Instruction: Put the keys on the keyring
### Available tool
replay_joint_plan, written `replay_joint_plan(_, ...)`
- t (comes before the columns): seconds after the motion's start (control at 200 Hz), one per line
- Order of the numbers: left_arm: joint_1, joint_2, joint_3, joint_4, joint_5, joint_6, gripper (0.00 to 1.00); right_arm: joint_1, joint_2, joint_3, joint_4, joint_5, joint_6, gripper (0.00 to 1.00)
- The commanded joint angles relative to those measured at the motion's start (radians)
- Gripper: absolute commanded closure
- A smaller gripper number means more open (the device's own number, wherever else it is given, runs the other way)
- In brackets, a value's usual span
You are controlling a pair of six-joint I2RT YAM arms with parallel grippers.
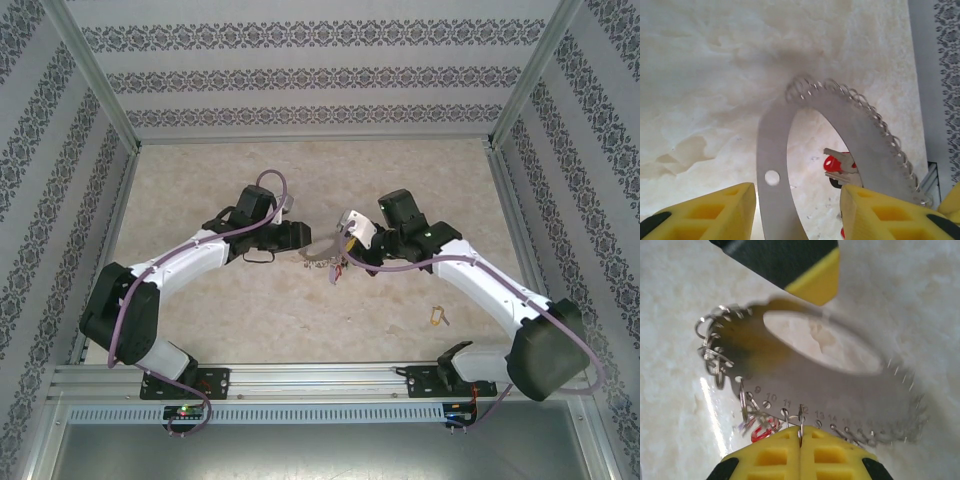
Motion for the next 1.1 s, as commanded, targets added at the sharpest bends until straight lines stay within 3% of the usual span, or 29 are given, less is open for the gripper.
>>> replay_joint_plan(0.0,0.010,-0.006,-0.051,0.087,-0.052,-0.003,0.49,-0.010,0.027,0.063,-0.087,0.074,-0.075,1.00)
replay_joint_plan(0.19,0.025,-0.071,-0.113,0.135,-0.105,0.013,0.47,0.014,0.058,0.076,-0.052,0.235,-0.106,1.00)
replay_joint_plan(0.335,0.026,-0.148,-0.139,0.108,-0.211,0.047,0.49,0.123,0.060,0.026,-0.002,0.448,-0.285,1.00)
replay_joint_plan(0.445,0.028,-0.212,-0.166,0.095,-0.290,0.057,0.51,0.189,0.073,-0.007,0.016,0.495,-0.339,1.00)
replay_joint_plan(0.51,0.031,-0.243,-0.181,0.093,-0.320,0.061,0.52,0.198,0.067,-0.025,0.003,0.405,-0.316,1.00)
replay_joint_plan(0.664,0.034,-0.290,-0.203,0.108,-0.314,0.078,0.55,0.101,0.077,-0.028,-0.050,-0.083,-0.181,1.00)
replay_joint_plan(0.714,0.033,-0.294,-0.204,0.109,-0.306,0.080,0.56,0.084,0.101,-0.027,-0.057,-0.184,-0.146,1.00)
replay_joint_plan(0.864,0.033,-0.286,-0.191,0.113,-0.268,0.094,0.60,0.079,0.200,0.013,-0.102,-0.225,-0.063,1.00)
replay_joint_plan(1.019,0.035,-0.284,-0.179,0.155,-0.165,0.162,0.63,0.059,0.143,-0.032,0.017,-0.171,-0.039,1.00)
replay_joint_plan(1.094,0.034,-0.290,-0.170,0.188,-0.091,0.219,0.65,0.007,0.111,-0.028,0.025,-0.267,-0.049,1.00)
